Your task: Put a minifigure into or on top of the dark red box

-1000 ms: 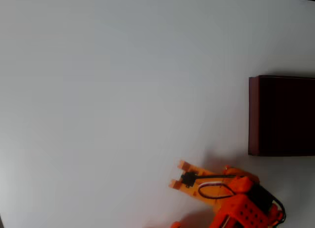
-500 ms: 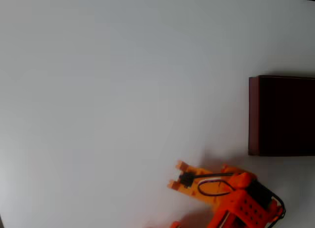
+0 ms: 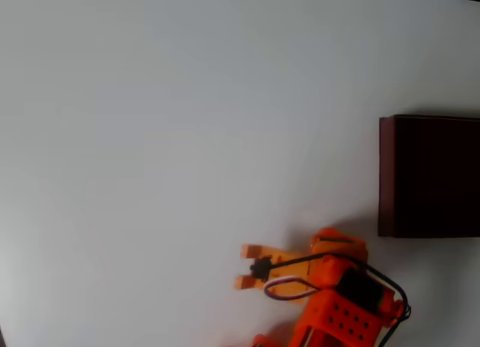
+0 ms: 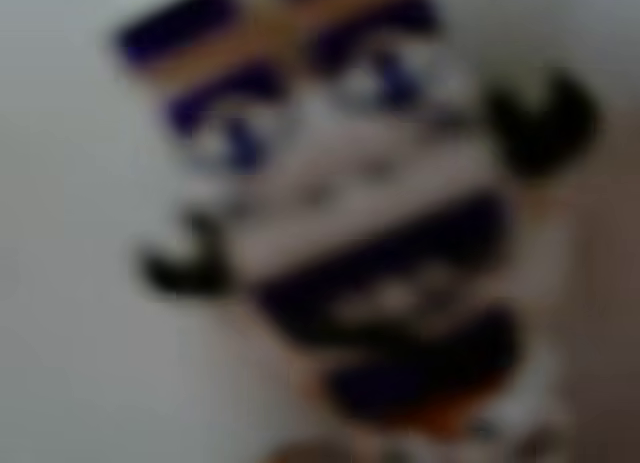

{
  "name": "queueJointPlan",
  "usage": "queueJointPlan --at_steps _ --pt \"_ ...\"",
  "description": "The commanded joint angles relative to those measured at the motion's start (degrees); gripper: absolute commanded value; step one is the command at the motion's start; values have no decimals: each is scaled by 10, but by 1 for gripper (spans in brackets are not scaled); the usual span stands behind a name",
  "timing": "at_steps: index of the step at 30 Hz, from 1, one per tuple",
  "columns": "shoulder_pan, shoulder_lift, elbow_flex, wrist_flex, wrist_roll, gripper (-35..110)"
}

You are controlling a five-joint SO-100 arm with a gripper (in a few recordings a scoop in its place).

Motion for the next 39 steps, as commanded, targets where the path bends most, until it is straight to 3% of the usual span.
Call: queueJointPlan --at_steps 1,14,22,39 --pt "5 18 9 14 -8 24" --pt "-45 38 39 35 24 21" --pt "-44 -20 12 40 18 0" --pt "-44 21 -9 61 32 0"
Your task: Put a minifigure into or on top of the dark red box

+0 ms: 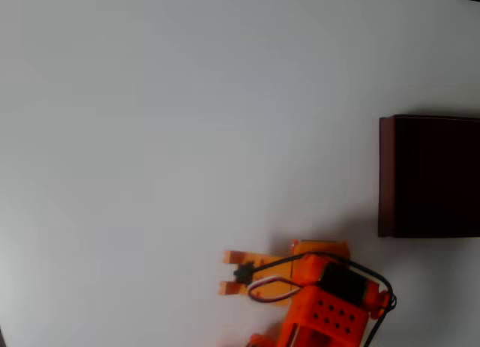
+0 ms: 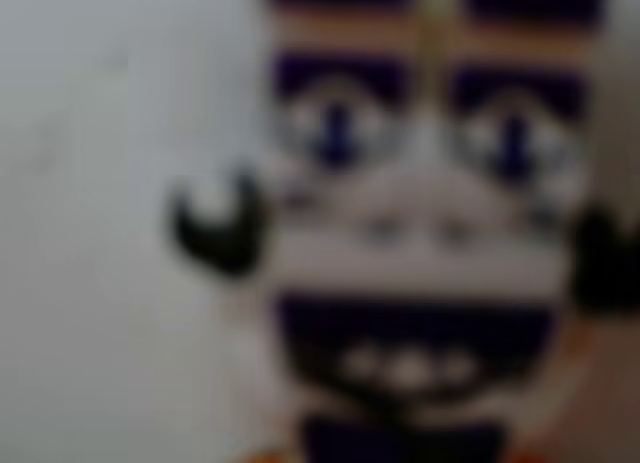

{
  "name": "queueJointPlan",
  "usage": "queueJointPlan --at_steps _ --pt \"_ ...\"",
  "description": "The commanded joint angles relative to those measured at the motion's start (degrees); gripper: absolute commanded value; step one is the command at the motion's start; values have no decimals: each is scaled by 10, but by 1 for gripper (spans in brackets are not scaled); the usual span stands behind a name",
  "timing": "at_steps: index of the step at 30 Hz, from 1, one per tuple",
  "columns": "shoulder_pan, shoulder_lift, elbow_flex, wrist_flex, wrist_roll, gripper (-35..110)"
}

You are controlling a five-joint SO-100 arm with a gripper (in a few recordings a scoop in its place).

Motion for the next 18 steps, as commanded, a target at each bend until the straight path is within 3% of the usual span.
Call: queueJointPlan --at_steps 1,8,18 --pt "11 25 -42 46 3 0" --pt "60 32 -165 130 25 0" --pt "189 -156 -477 269 25 0"
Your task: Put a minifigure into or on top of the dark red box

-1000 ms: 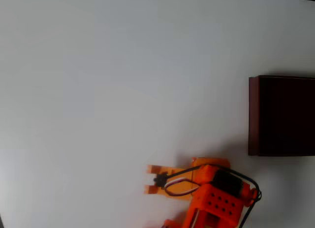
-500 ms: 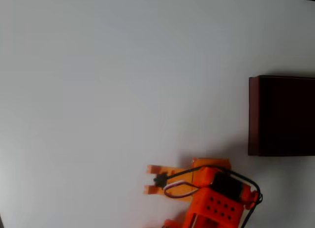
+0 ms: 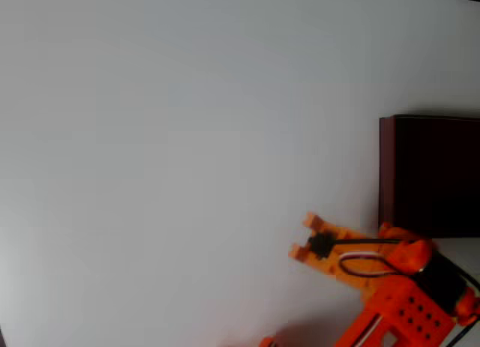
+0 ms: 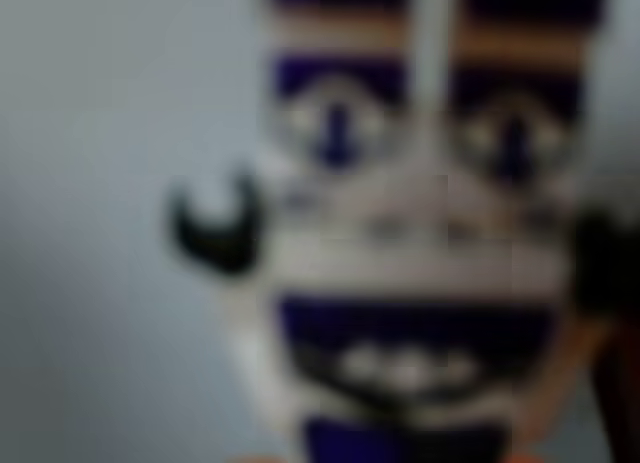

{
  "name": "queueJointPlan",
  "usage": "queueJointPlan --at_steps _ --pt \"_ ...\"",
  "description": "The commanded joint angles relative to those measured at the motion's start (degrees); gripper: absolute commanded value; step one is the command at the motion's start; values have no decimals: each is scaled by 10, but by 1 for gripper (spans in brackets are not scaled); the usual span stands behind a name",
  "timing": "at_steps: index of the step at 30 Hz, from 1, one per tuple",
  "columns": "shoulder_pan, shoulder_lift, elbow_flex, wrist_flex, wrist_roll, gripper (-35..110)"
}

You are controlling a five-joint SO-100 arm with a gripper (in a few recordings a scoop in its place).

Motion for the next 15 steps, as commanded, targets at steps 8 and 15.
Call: queueJointPlan --at_steps 8,15 --pt "72 -235 -516 166 11 0" --pt "54 -429 -709 166 29 0"
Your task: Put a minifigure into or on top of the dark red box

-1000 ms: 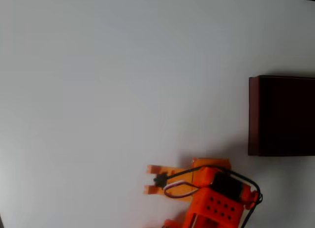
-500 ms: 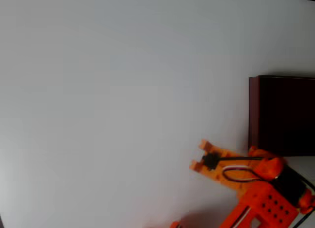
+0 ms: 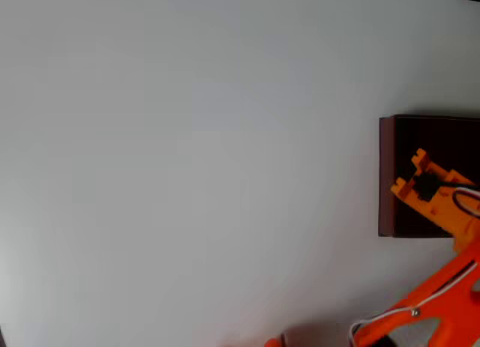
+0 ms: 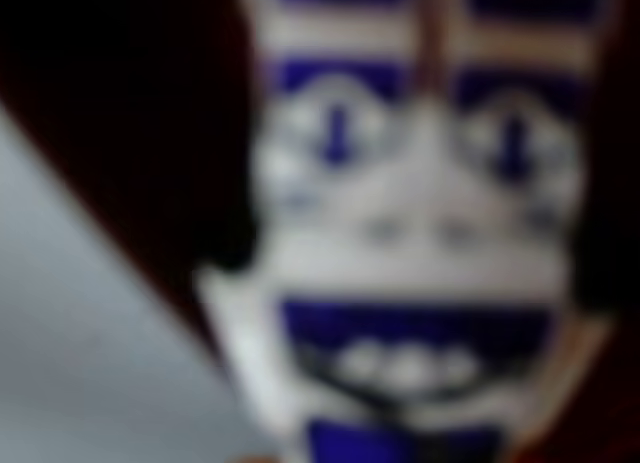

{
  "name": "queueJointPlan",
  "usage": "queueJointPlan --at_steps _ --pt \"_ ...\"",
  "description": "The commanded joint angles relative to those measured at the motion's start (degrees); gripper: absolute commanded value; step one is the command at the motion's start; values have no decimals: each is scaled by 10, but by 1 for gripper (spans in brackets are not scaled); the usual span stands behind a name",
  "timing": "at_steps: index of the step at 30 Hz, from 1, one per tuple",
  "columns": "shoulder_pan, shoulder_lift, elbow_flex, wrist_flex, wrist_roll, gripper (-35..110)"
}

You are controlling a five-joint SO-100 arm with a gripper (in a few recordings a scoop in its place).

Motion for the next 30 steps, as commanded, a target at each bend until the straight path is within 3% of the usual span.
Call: queueJointPlan --at_steps 1,5,13,20,27,30 --pt "-9 -64 -94 11 -4 3" --pt "-11 -83 -88 11 -19 23" --pt "-105 61 20 10 -12 17" --pt "-342 338 287 -23 5 9" --pt "-613 661 657 -222 119 8" --pt "-699 724 762 -253 151 4"
